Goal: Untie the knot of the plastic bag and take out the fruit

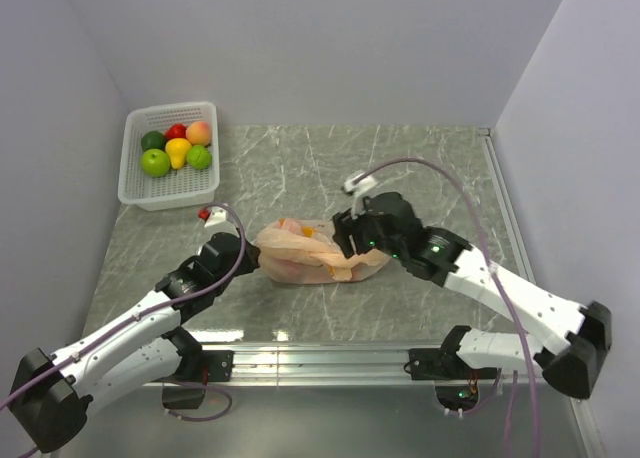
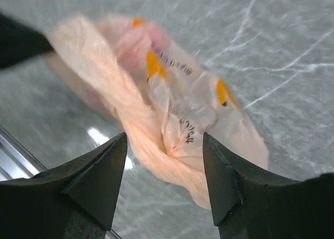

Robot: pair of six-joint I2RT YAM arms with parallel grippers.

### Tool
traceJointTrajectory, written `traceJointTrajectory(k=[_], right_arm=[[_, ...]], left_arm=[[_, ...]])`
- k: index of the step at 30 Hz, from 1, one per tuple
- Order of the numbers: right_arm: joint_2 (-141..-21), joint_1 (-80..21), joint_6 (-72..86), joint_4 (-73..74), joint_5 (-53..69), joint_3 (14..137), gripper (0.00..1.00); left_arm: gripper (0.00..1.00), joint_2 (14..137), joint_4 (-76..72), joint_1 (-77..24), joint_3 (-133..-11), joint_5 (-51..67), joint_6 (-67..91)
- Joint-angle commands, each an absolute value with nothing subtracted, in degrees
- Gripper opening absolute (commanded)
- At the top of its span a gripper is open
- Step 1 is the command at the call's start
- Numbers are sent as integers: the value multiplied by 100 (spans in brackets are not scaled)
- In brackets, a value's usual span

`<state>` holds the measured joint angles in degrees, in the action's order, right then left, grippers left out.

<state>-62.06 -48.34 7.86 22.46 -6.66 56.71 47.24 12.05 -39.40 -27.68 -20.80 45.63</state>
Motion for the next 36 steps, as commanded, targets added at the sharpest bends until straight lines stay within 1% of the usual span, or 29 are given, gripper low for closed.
traceJointTrajectory(k=[1, 2, 7, 9, 11, 12, 13, 15, 16, 18, 21, 22, 23, 25, 28, 31, 33, 34, 35, 36], right_arm=[[-6854, -5255, -253, 2882, -483, 5853, 66], [-7099, -5334, -298, 2970, -510, 5880, 65], [-7506, -5598, -457, 2883, -501, 5950, 61], [-7593, -5642, -501, 2795, -483, 5985, 58], [-7707, -5695, -501, 2760, -693, 6012, 51], [-7743, -5687, -518, 2742, -755, 5994, 47], [-7752, -5695, -536, 2716, -817, 5959, 34], [-7761, -5695, -527, 2654, -975, 5872, 19], [-7709, -5687, -501, 2628, -1002, 5836, 9], [-7603, -5695, -440, 2558, -1159, 5696, 0], [-7147, -5573, -299, 2339, -1537, 5442, 0], [-6963, -5477, -177, 2260, -1538, 5371, 0], [-6535, -5362, -97, 2033, -1503, 5301, 0], [-6049, -4897, 226, 1759, -1258, 5020, 0], [-4926, -4194, 737, 1205, -1055, 4554, 0], [-4318, -3868, 1151, 695, -872, 4105, 0], [-4245, -3850, 1178, 475, -573, 3956, 0], [-4306, -3858, 1186, 475, -449, 3946, 0], [-4368, -3867, 1204, 492, -248, 3929, 0], [-4412, -3858, 1230, 475, -159, 3894, 0]], left_arm=[[0, 4667, 1344, -3929, -3050, -2039, 4412], [1, 4658, 1371, -3920, -3059, -2065, 4412], [1, 4641, 1485, -3920, -3102, -2162, 4403], [1, 4632, 1512, -3920, -3103, -2197, 4438], [0, 4623, 1555, -3920, -3085, -2294, 4500], [1, 4632, 1573, -3920, -3085, -2320, 4526], [0, 4623, 1573, -3920, -3076, -2381, 4544], [1, 4597, 1600, -3920, -3050, -2460, 4623], [0, 4579, 1617, -3920, -3050, -2557, 4649], [1, 4579, 1687, -3911, -3050, -2654, 4746], [1, 4614, 1871, -3885, -3076, -2926, 4956], [0, 4632, 1889, -3850, -3076, -2970, 5009], [0, 4667, 1924, -3771, -3085, -3023, 5088], [1, 4719, 1916, -3674, -3059, -2997, 5159], [1, 4781, 1768, -3472, -3006, -2760, 5273], [1, 4799, 1592, -3401, -2962, -2532, 5274], [2, 4711, 1390, -3401, -2945, -2234, 5011], [6, 4667, 1293, -3401, -2953, -1858, 4888], [23, 4545, 1118, -3401, -2971, -1681, 4634], [35, 4474, 1055, -3401, -3040, -1487, 4493]])
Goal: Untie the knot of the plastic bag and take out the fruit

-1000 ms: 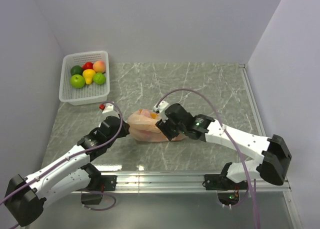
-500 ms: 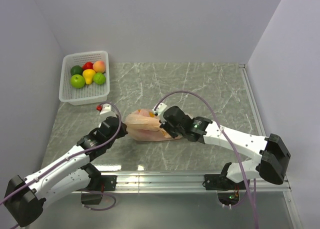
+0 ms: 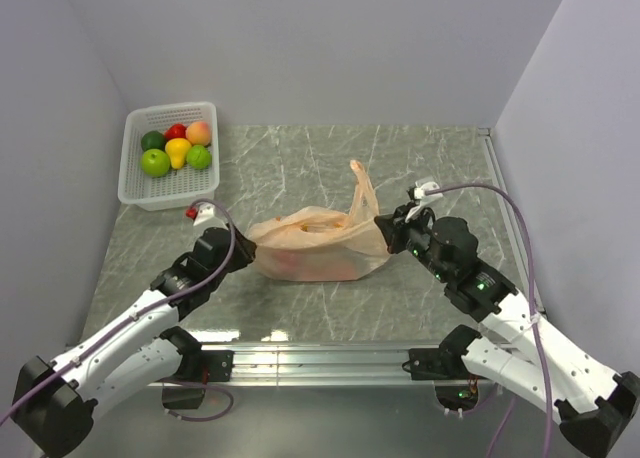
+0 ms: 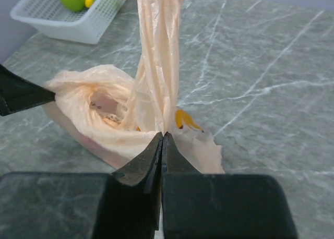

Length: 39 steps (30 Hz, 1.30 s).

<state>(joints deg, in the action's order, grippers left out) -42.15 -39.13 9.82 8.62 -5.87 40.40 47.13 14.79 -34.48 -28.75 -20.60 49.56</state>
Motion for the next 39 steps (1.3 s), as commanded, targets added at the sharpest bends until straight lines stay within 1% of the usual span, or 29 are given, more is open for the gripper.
traceJointTrajectory(k=[1, 2, 5, 7, 10, 14, 16, 18, 20, 22, 27, 28, 30, 31, 32, 34, 35, 36, 39], right_arm=[[-4490, -3858, 1248, 440, -89, 3859, 0], [-4509, -3867, 1265, 318, -18, 3754, 0], [-4517, -3867, 1327, 62, 219, 3552, 0], [-4544, -3876, 1318, 35, 343, 3516, 0], [-4544, -3929, 1257, 61, 396, 3524, 0], [-4491, -3981, 1169, 202, 264, 3568, 0], [-4465, -3981, 1186, 193, 229, 3568, 0], [-4465, -3981, 1213, 185, 246, 3560, 0], [-4482, -3999, 1230, 202, 246, 3577, 0], [-4482, -4025, 1239, 193, 255, 3586, 0], [-4456, -4052, 1266, 185, 246, 3586, 0], [-4447, -4060, 1283, 185, 237, 3577, 0], [-4447, -4104, 1353, 132, 203, 3525, 0], [-4430, -4113, 1388, 123, 185, 3507, 0], [-4412, -4122, 1423, 97, 158, 3472, 0], [-4299, -4113, 1555, 79, 18, 3411, 0], [-4246, -4113, 1582, 97, -104, 3358, 0], [-4202, -4122, 1643, 123, -219, 3349, 0], [-4087, -4113, 1801, 316, -1017, 3436, 0]], left_arm=[[48, 4395, 1029, -3401, -3102, -1146, 4378], [73, 4281, 1081, -3410, -3190, -1029, 4186], [99, 4184, 1448, -3410, -3725, -870, 3747], [99, 4253, 1573, -3410, -4208, -835, 3438], [99, 4727, 1766, -3410, -4841, -616, 2700], [99, 5902, 2135, -3515, -5694, 227, 1656], [99, 6291, 2389, -3769, -6116, 343, 1329], [99, 6775, 2513, -4349, -6388, 19, 854], [99, 7143, 2654, -4753, -6512, -245, 521], [99, 7373, 2619, -4869, -6504, -290, 396], [98, 7506, 2401, -5001, -6347, -290, 325], [97, 7515, 2312, -5001, -6285, -351, 360], [85, 7576, 2076, -5001, -6109, -710, 509], [77, 7628, 2048, -5010, -6091, -912, 605], [57, 7707, 1996, -5001, -6065, -1367, 841], [34, 7725, 1820, -4992, -5968, -1835, 1062], [8, 7691, 1767, -4931, -5933, -1985, 1281], [1, 7656, 1714, -4870, -5872, -2239, 1405], [0, 7357, 1626, -4300, -5792, -2451, 1941]])
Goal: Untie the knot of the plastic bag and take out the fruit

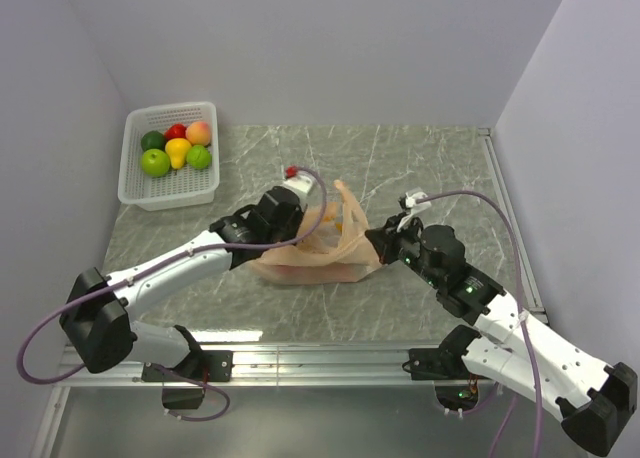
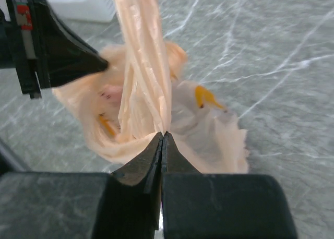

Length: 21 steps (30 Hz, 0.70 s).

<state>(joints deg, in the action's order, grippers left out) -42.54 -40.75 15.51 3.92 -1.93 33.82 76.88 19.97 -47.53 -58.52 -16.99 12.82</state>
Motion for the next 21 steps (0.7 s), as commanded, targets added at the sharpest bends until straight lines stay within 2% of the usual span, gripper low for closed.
traceJointTrajectory(k=[1, 5, 7, 11, 14, 17, 18, 21], right_arm=[[-4078, -4113, 1863, 369, -1489, 3480, 0], [-4122, -4096, 2371, 650, -2667, 3822, 0], [-4140, -4104, 2609, 747, -3022, 3911, 0], [-4140, -4148, 2540, 685, -2437, 3859, 0], [-4087, -4419, 2514, 974, -1812, 3666, 2], [-3868, -4771, 2496, 1491, -1609, 3638, 30], [-3824, -4973, 2470, 1659, -1600, 3682, 46], [-3805, -5290, 2294, 2389, -1600, 4217, 64]], left_arm=[[0, 7122, 1617, -4080, -5775, -2461, 2090], [0, 6393, 1241, -2956, -5687, -2198, 2583], [1, 6040, 1038, -2831, -5686, -1988, 2505], [0, 5600, 940, -2830, -5477, -1293, 2750], [0, 5118, 1019, -2830, -4662, -846, 3136], [1, 4468, 1274, -2830, -4011, -607, 3417], [1, 4300, 1379, -2830, -3877, -546, 3497], [3, 3667, 1678, -2830, -3411, -291, 3849]])
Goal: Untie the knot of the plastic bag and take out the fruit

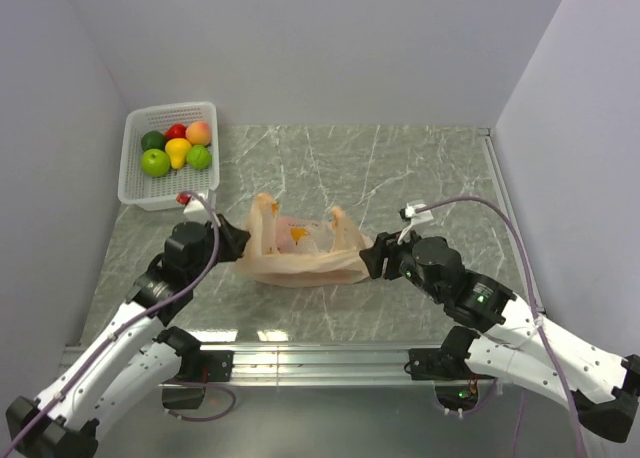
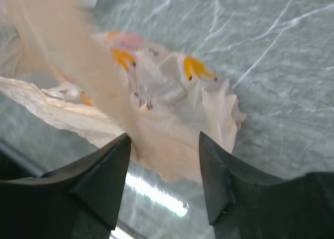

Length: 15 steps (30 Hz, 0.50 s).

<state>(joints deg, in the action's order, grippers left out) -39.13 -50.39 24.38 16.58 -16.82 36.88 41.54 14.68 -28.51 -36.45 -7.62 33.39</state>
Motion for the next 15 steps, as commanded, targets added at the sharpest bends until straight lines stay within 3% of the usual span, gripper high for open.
traceJointTrajectory(k=[1, 2, 3, 5, 15], right_arm=[[-3858, -5308, 2216, 2695, -1565, 4610, 65], [-3937, -5326, 2137, 2820, -1521, 4832, 68], [-4172, -5335, 1875, 2926, -1468, 5060, 78], [-4498, -5344, 1383, 3302, -1441, 5831, 86], [-7326, -5344, -254, 4367, -115, 8964, 90]], left_arm=[[4, 3413, 1740, -2821, -3306, -220, 4032], [4, 3306, 1766, -2821, -3113, -185, 4121], [4, 3218, 1801, -2821, -3033, -158, 4209], [4, 3015, 1837, -2830, -2875, -141, 4368], [6, 2391, 2346, -2830, -2900, -553, 4254]])
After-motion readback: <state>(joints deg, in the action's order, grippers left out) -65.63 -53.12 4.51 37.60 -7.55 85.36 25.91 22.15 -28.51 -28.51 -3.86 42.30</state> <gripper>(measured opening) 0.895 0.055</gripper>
